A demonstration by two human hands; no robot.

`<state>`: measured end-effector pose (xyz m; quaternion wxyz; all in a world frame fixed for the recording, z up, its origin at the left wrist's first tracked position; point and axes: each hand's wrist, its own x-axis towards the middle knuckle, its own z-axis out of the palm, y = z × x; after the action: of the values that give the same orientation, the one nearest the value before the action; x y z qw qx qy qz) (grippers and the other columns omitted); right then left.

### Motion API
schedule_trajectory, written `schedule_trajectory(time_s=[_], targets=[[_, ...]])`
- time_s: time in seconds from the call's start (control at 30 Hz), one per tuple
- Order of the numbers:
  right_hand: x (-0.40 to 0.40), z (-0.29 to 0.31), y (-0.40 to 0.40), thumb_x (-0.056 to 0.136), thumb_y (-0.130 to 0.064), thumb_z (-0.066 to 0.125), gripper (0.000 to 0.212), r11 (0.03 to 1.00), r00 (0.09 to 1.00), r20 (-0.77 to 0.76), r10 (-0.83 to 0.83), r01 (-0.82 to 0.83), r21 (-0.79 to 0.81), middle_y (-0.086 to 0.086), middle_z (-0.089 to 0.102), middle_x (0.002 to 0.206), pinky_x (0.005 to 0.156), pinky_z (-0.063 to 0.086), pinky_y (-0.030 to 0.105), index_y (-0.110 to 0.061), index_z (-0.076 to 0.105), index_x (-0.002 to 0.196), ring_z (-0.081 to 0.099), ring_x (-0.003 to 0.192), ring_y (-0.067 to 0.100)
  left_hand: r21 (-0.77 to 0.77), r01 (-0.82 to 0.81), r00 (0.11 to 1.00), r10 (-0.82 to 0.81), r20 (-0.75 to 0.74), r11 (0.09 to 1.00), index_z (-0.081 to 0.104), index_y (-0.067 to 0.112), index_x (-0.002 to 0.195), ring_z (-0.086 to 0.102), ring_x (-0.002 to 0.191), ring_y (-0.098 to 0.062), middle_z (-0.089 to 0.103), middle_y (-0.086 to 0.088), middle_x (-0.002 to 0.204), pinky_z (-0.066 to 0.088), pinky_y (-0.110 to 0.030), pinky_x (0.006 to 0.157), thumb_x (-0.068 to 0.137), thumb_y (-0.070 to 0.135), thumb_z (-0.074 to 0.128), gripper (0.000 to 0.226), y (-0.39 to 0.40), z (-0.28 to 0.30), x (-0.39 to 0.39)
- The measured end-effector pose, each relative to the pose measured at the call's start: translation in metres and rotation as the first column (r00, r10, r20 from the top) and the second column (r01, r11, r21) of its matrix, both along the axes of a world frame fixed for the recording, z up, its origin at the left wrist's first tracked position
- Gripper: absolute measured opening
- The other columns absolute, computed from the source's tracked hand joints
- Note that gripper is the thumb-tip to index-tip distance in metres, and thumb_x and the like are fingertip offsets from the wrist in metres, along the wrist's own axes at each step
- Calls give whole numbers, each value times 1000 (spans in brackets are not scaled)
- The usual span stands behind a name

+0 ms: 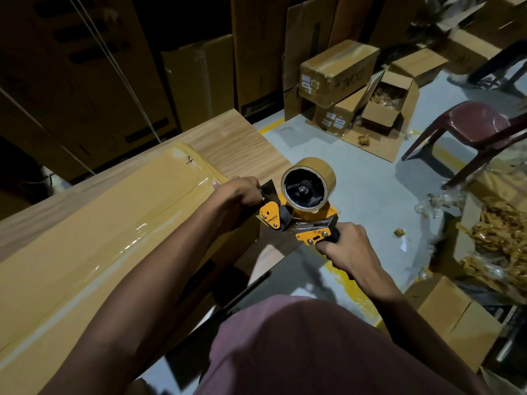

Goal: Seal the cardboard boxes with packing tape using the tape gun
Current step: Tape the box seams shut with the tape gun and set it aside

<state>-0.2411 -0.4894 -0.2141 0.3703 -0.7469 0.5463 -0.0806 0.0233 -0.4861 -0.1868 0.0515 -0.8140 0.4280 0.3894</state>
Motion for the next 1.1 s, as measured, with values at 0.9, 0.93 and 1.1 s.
schedule_trajectory(time_s=[0.9, 0.93, 1.1], targets=[[7, -11, 9, 77, -27, 73, 36, 999, 996, -89, -8, 3, -51, 2, 44, 56, 50, 29, 32, -20, 44, 57, 34, 53, 23, -307, -211, 975, 224, 9, 928, 57, 20, 96, 26, 149, -25, 48, -7, 146, -15, -70, 115, 88, -1, 68, 25, 6, -37, -5], [7, -12, 10, 76, -28, 72, 33, 999, 995, -93, -20, 17, -35, 3, 47, 56, 50, 31, 31, -19, 46, 58, 37, 53, 24, -332, -206, 976, 217, -5, 921, 53, 23, 93, 21, 151, -23, 43, -6, 149, -18, -68, 114, 88, 2, 69, 26, 10, -36, -6], [2, -14, 17, 66, -23, 66, 20, 988, 994, -19, -103, 105, 110, 9, 57, 54, 45, 37, 28, -4, 60, 66, 45, 44, 23, -397, -185, 981, 196, -14, 899, 46, 23, 76, 10, 153, -17, 38, -4, 153, -24, -62, 115, 81, -9, 55, 33, 20, -24, -22]])
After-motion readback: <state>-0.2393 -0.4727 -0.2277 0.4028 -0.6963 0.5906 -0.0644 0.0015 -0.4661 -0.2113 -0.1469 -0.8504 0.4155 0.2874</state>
